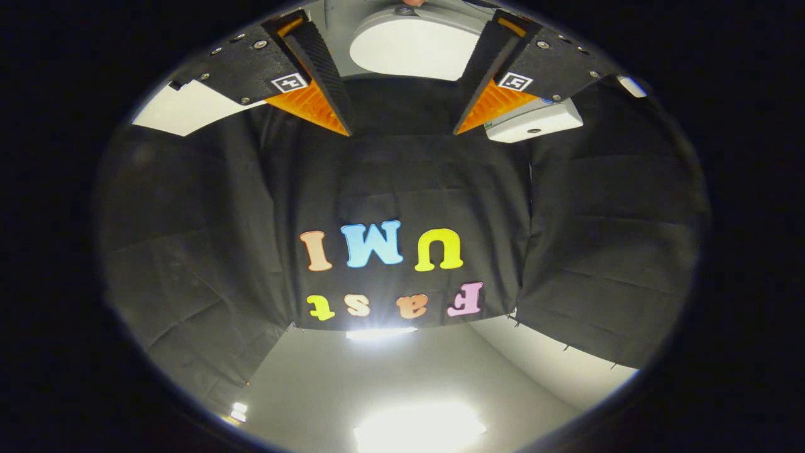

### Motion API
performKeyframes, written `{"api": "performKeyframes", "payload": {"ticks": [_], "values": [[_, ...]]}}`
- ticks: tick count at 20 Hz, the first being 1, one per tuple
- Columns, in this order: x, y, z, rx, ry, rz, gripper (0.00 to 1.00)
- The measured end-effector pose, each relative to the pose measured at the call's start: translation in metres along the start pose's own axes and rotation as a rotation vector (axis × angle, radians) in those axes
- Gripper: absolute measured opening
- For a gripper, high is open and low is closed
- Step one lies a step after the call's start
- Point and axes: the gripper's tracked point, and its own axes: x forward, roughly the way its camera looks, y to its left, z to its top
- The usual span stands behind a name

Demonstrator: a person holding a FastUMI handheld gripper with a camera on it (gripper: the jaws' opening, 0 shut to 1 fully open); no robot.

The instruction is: Open the toilet lid.

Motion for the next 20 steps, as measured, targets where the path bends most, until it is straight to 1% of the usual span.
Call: {"api": "performKeyframes", "payload": {"ticks": [4, 6, 11, 16, 20], "values": [[0.017, 0.002, -0.036, -0.010, 0.021, -0.023, 0.94], [0.027, 0.010, -0.061, 0.011, 0.044, -0.035, 0.94], [0.045, 0.059, -0.141, 0.215, 0.177, -0.009, 0.94], [0.047, 0.094, -0.205, 0.460, 0.278, -0.037, 0.96], [0.038, 0.110, -0.255, 0.610, 0.346, -0.071, 0.96]]}}
